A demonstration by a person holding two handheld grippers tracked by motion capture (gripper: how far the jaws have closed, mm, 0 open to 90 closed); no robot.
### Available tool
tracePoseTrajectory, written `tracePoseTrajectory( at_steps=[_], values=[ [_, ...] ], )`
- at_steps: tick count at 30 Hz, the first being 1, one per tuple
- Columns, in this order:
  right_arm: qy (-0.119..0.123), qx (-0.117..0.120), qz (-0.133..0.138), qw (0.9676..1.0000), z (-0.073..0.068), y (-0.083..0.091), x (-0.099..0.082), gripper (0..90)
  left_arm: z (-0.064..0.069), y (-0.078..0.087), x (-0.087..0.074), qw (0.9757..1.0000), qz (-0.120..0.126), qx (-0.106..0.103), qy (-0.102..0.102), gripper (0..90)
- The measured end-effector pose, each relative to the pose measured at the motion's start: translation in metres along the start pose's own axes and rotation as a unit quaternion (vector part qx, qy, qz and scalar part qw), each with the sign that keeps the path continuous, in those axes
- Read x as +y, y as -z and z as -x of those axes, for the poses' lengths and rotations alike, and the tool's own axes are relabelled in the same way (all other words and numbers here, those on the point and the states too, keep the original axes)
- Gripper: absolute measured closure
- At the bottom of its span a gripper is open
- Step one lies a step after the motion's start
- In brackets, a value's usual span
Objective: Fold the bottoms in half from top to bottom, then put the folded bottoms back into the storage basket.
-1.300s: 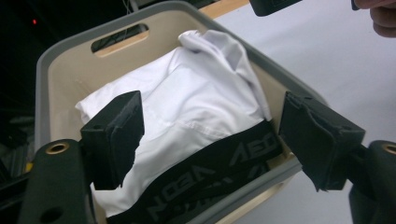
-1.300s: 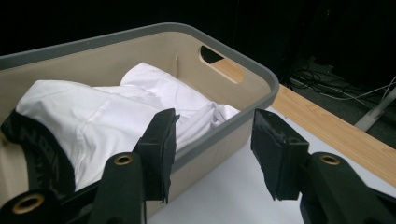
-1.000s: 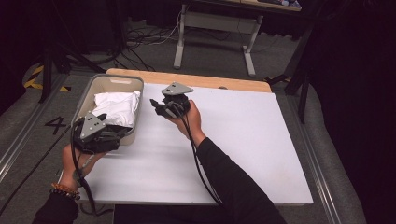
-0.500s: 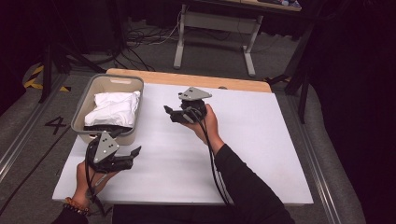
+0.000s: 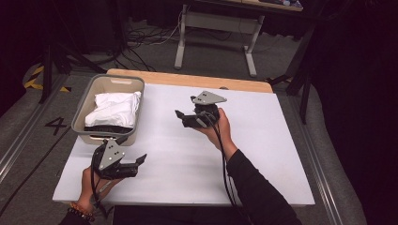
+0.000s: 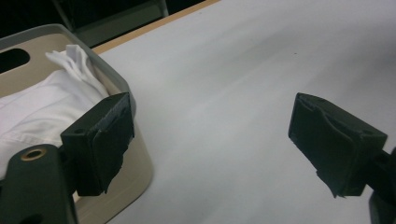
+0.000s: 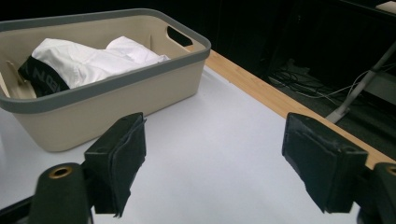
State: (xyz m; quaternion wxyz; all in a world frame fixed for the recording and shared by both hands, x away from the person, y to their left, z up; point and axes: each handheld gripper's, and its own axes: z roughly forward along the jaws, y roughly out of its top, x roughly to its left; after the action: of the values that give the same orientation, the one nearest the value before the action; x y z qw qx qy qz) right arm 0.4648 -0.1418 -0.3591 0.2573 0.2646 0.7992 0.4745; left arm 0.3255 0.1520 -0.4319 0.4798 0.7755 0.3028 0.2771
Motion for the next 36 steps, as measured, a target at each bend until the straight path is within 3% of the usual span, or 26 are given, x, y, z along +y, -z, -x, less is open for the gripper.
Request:
tracePoseTrajectory(
  at_steps=[8, 15, 20, 25, 30, 36],
  values=[
    [0.016, -0.014, -0.011, 0.9997, 0.004, 0.014, -0.003, 15.7, 0.008, -0.001, -0.008, 0.9999, -0.011, -0.001, -0.004, 13.6],
    [0.009, -0.019, -0.01, 0.9997, 0.013, 0.029, -0.007, 12.6, 0.012, -0.007, -0.012, 0.9997, -0.023, -0.007, -0.009, 12.1],
    [0.014, -0.023, -0.003, 0.9996, 0.017, 0.04, -0.011, 16.4, 0.013, -0.012, -0.013, 0.9994, -0.031, -0.013, -0.011, 11.8],
    [0.027, -0.031, -0.022, 0.9989, 0.021, 0.049, -0.016, 14.1, 0.017, -0.017, -0.015, 0.9985, -0.047, -0.021, -0.018, 11.0],
    [0.03, -0.031, -0.019, 0.9989, 0.022, 0.058, -0.019, 15.8, 0.02, -0.017, -0.013, 0.9983, -0.046, -0.024, -0.026, 11.1],
    [0.037, -0.035, -0.028, 0.9983, 0.021, 0.063, -0.02, 13.8, 0.018, -0.017, -0.016, 0.9986, -0.039, -0.033, -0.015, 11.2]
  ],
)
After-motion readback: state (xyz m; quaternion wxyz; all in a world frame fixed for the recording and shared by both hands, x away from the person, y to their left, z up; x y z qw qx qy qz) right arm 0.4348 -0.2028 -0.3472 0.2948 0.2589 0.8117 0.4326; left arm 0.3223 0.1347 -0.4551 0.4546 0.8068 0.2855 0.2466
